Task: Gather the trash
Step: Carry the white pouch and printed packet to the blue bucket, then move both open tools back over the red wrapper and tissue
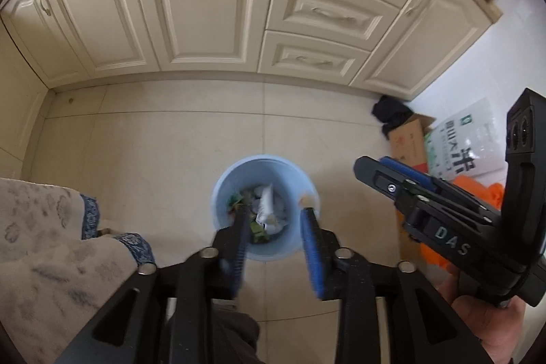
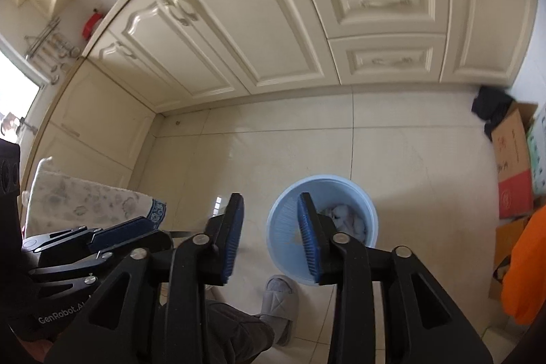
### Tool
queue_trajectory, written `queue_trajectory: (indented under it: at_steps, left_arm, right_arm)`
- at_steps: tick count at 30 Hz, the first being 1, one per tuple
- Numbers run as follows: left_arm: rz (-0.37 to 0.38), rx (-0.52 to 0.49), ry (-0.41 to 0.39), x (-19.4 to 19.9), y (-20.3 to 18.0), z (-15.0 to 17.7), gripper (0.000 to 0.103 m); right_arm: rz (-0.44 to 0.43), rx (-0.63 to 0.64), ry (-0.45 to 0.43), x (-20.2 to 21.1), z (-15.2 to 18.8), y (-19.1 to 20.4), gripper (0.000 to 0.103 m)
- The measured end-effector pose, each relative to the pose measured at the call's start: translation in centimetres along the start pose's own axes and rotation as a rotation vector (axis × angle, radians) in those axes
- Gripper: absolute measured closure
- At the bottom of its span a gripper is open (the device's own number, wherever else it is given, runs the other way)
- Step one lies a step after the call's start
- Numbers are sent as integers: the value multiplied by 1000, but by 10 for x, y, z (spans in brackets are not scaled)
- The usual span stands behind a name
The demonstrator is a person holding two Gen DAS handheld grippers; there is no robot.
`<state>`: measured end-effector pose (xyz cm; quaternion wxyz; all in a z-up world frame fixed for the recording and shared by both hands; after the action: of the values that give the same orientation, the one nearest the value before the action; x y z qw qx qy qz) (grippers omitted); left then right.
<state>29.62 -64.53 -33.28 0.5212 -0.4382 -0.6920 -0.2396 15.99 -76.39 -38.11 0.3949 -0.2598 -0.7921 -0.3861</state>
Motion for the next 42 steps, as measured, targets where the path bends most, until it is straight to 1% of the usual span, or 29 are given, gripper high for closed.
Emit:
queue_trajectory:
  at_steps: [1, 2, 3, 4, 5, 6, 11, 13, 15, 18, 21, 23, 25, 26, 29, 31, 32, 35, 37, 40, 42]
  left_arm:
    - [-10, -3, -8, -2, 0, -5, 45]
    - [-34, -2, -32, 2, -1, -8, 27]
    - [-49, -12, -61, 8, -2, -6, 19]
    - [-72, -16, -85, 12, -3, -6, 8]
    - [-103, -17, -107, 18, -5, -8, 3]
    - [-119, -14, -123, 23, -6, -8, 2]
    - [-120, 1, -215, 61, -16, 1, 2]
    - [-121, 3, -257, 82, -19, 12, 2]
    - [-124, 5, -306, 103, -24, 17, 2]
    - [-127, 14, -380, 138, -22, 34, 2]
    - [-145, 36, -455, 177, -10, 56, 1]
    - [-155, 55, -508, 205, -1, 78, 1]
    - [-172, 70, -548, 234, 12, 110, 1]
    - [-188, 87, -578, 247, 20, 121, 1]
    - [-221, 134, -645, 296, 45, 179, 1]
    - [-250, 176, -688, 318, 61, 205, 1]
    - [-262, 190, -704, 330, 68, 223, 1]
    - [-311, 240, -752, 355, 83, 266, 1]
    - [-346, 269, -774, 372, 92, 301, 1]
    - [-404, 313, -801, 390, 101, 347, 1]
    - [-449, 342, -815, 397, 103, 370, 1]
  right_arm:
    - [5, -8, -3, 0, 0, -2, 46]
    - [7, -14, -11, 3, 0, -4, 33]
    - [9, -18, -18, 6, 0, -4, 28]
    - [13, -23, -28, 10, 1, -5, 18]
    - [19, -29, -38, 13, 1, -6, 7]
    - [24, -36, -50, 18, 1, -6, 0]
    - [27, -40, -93, 44, -1, 4, 0]
    - [20, -23, -112, 57, -1, 17, 0]
    - [13, -1, -135, 73, -2, 33, 0]
    - [-12, 41, -176, 99, -2, 64, 0]
    - [-48, 92, -217, 122, 1, 102, 0]
    - [-71, 129, -241, 138, 6, 128, 0]
    - [-101, 169, -264, 153, 13, 157, 0]
    - [-118, 193, -276, 161, 17, 173, 0]
    - [-156, 249, -300, 178, 31, 212, 0]
    - [-178, 291, -313, 187, 42, 240, 0]
    - [-186, 307, -317, 190, 47, 251, 0]
    - [-231, 356, -322, 199, 66, 287, 0]
    - [-258, 401, -322, 202, 80, 315, 0]
    - [-300, 464, -315, 206, 102, 351, 0]
    - [-331, 509, -313, 207, 117, 375, 0]
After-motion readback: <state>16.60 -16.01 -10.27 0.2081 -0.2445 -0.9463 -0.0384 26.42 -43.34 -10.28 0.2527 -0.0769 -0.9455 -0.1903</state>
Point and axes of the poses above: each gripper's, at about its wrist camera, not at the fingertips, and x roughly against the way its jaws point, y to its left, z to its underside, the point moved 5 cm from there along -x, roughly the way its jaws point, and after that the axes turned 6 degrees about -x, right-handed, at the moved point
